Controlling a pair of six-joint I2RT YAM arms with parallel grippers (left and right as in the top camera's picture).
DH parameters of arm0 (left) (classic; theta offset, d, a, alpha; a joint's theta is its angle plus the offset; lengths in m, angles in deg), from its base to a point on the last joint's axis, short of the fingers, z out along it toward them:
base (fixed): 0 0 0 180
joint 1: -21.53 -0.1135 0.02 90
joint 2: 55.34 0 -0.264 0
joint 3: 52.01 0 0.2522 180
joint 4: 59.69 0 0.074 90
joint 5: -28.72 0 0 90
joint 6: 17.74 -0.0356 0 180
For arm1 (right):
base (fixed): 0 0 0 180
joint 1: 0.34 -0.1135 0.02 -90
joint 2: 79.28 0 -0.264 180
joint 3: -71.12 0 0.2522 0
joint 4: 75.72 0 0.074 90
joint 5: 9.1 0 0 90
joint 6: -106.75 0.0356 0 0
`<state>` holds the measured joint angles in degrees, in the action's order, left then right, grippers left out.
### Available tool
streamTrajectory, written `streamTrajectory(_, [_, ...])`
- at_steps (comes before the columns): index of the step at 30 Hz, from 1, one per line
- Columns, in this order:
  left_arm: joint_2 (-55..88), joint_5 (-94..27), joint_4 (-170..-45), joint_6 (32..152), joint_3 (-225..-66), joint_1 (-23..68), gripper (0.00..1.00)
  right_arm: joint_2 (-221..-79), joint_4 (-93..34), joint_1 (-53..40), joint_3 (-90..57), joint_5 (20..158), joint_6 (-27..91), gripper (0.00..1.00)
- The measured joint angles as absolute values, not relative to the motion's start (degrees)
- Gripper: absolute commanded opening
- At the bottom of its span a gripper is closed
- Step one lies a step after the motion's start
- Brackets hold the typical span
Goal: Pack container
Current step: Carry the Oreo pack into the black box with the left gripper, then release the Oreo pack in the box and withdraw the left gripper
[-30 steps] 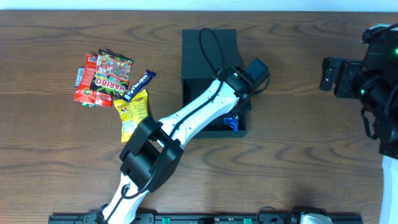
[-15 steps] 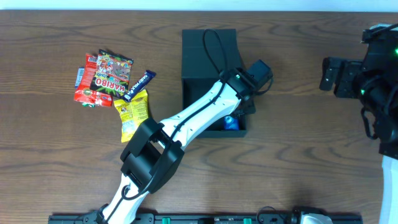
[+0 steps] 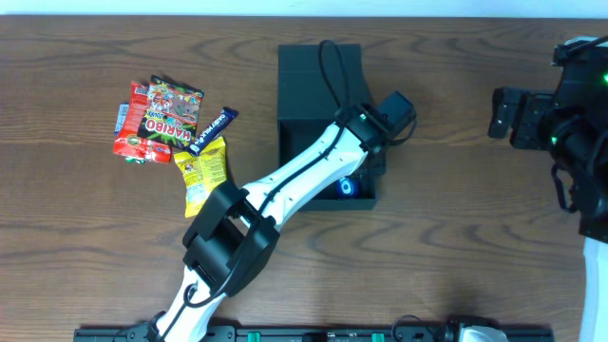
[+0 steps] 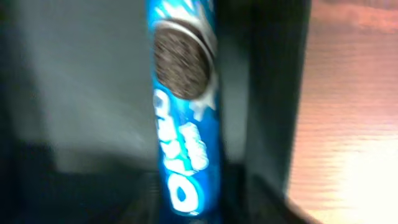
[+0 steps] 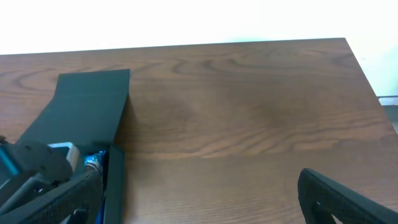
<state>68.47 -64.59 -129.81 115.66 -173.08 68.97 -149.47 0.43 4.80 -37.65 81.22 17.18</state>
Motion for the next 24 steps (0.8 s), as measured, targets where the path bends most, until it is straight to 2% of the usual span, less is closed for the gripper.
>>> streamTrajectory(12, [67.7, -70.3, -126.7, 114.0, -172.6, 64.7, 0.06, -149.5, 0.0, 4.8, -36.9, 81.6, 17.2, 0.99])
streamTrajectory(24, [67.6, -66.6, -113.2, 112.7, -160.5, 63.6, 0.06, -149.7, -0.4, 4.8, -36.9, 81.6, 17.2, 0.99])
